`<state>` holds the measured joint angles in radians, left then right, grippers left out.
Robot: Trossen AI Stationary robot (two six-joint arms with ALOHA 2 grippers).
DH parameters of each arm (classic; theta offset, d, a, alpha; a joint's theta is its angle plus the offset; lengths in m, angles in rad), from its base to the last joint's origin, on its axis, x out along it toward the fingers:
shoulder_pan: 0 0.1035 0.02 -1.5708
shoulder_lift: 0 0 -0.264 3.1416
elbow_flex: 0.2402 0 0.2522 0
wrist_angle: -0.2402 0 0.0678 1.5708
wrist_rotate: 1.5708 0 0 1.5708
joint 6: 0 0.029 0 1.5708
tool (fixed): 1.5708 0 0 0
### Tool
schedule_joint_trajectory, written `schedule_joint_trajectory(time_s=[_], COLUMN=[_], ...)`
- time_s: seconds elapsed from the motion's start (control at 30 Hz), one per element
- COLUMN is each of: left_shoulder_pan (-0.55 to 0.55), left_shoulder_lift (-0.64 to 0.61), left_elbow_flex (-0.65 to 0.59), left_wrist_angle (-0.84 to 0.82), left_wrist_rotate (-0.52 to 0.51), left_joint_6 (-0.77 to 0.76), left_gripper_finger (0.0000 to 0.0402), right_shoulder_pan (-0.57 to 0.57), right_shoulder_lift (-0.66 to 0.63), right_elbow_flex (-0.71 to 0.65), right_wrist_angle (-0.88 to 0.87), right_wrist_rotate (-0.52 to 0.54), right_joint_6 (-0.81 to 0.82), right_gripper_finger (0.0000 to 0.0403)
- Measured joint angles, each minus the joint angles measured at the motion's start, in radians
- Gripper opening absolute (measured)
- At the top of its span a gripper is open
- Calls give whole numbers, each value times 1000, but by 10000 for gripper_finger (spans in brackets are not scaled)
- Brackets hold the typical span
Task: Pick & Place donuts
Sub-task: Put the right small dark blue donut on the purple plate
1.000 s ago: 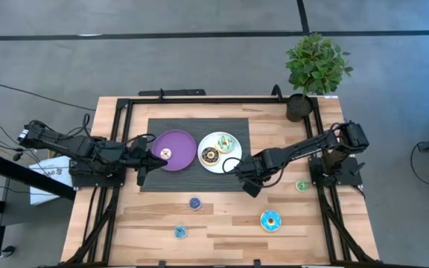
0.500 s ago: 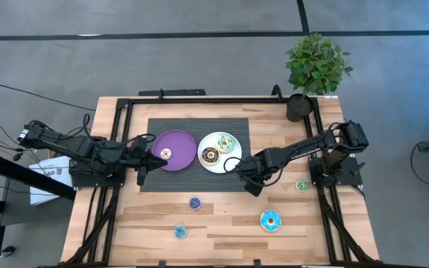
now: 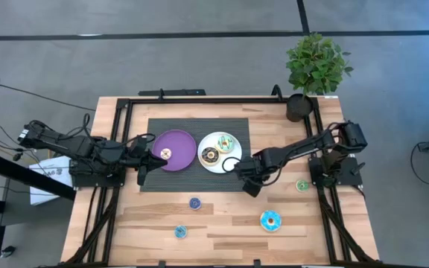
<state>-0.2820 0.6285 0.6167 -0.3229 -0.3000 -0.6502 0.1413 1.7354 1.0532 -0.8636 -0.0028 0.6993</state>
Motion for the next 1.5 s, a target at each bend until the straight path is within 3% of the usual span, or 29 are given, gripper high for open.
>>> schedule_joint_trajectory(time_s=[0.4,1.07,1.5], left_shoulder_pan=[0,0,0], left_shoulder_lift=[0,0,0], left_elbow_flex=[0,0,0], left_wrist_angle=[0,0,0], left_wrist_rotate=[0,5,6], left_joint_6=[-2,-9,-9], left_gripper_finger=[0,0,0], right_shoulder_pan=[3,3,2], right_shoulder_lift=[17,21,21], right_elbow_flex=[0,-4,-46], right_wrist_angle=[-23,-8,43], right_wrist_rotate=[0,-19,-24], right_joint_6=[0,-27,34], right_gripper_finger=[151,112,113])
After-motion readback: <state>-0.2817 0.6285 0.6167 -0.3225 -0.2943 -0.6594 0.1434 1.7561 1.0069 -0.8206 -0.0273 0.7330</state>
